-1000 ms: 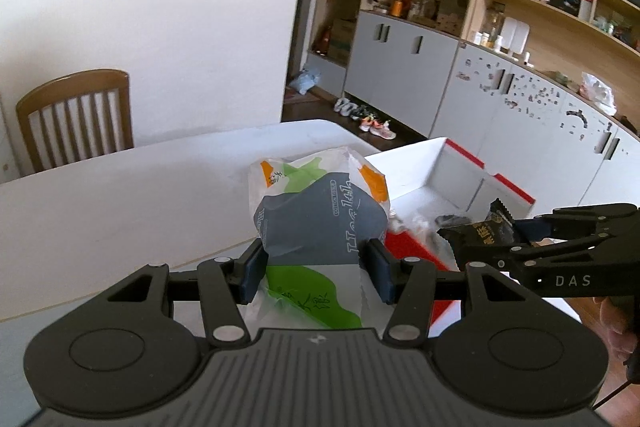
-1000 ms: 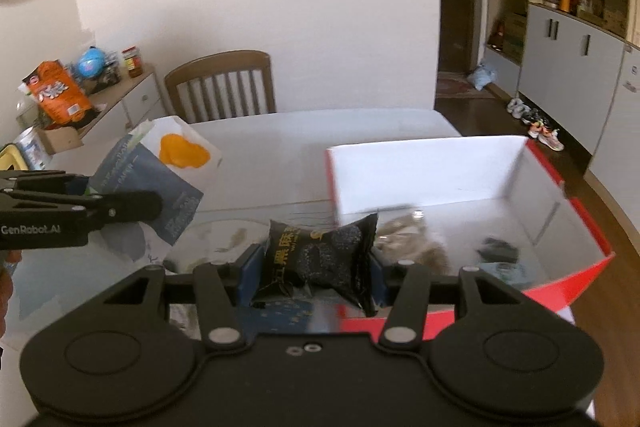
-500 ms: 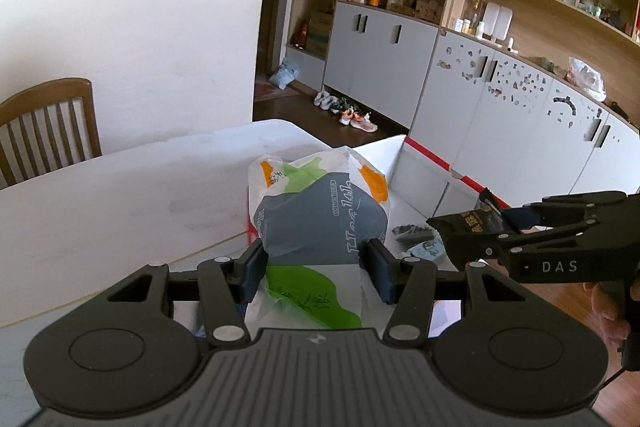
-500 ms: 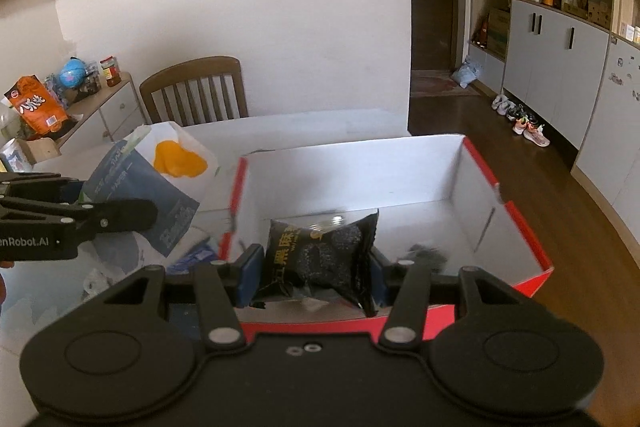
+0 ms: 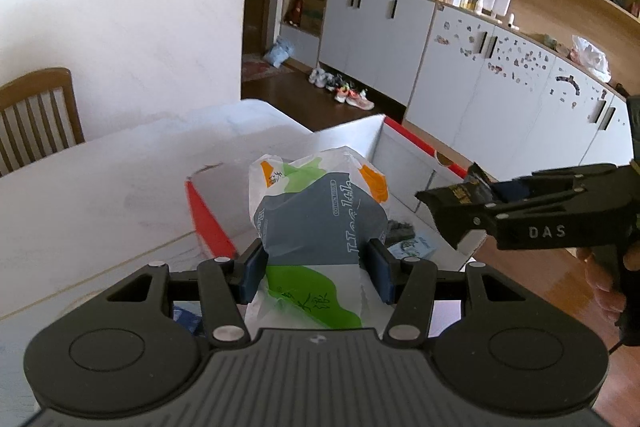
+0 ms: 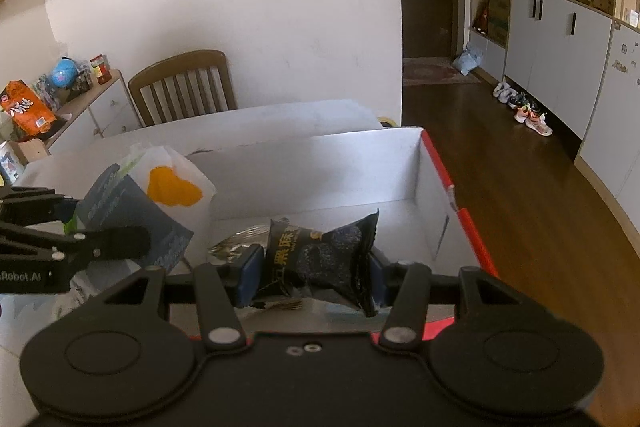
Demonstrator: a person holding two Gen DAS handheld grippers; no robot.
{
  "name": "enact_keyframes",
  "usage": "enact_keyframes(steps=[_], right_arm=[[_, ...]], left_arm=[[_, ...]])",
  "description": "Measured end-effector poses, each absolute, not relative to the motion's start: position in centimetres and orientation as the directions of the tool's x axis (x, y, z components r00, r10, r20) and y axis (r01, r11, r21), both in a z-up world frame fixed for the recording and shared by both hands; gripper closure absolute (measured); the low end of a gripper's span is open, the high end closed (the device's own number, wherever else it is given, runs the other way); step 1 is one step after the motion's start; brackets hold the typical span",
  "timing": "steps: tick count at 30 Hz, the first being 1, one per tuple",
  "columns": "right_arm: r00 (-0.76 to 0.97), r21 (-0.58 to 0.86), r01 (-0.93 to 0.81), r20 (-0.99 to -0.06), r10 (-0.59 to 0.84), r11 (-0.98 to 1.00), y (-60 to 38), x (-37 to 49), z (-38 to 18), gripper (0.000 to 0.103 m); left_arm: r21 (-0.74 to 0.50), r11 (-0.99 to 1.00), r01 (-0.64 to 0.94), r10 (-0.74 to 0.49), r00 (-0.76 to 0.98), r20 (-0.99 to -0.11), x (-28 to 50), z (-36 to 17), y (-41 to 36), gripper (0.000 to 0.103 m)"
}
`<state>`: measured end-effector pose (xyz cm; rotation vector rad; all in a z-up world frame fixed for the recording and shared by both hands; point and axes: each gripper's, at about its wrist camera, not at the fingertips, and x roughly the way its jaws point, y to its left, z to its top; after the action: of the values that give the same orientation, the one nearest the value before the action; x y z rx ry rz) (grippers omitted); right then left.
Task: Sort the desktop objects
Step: 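Carry the white-green bag and black snack packet with both grippers into the shoebox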
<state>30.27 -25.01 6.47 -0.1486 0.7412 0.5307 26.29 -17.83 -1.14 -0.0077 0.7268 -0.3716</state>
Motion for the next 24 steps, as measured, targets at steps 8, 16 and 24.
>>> enact_keyframes(steps=[8, 16, 24], right_arm=[[0.59, 0.053, -0.52, -0.699, 0.404, 0.853, -25.6, 32.8, 5.6, 0.051], [0.56, 0.065, -0.529, -0.722, 0.406, 0.846, -25.3, 34.9, 4.7, 0.051], [0.532, 0.06, -0.532, -0.752, 0.388, 0.845, -24.8, 36.6, 3.3, 0.051]], left_arm=[[-0.102, 0.931, 0.349, -0.321, 0.653, -0.686, 27.9, -2.1, -20.2, 0.05], [-0.08, 0.931, 0.357, -0.301, 0.626, -0.719, 30.1, -2.8, -22.6, 0.05], [-0.06, 0.936, 0.348, -0.271, 0.601, -0.752, 31.8, -4.2, -23.5, 0.05]])
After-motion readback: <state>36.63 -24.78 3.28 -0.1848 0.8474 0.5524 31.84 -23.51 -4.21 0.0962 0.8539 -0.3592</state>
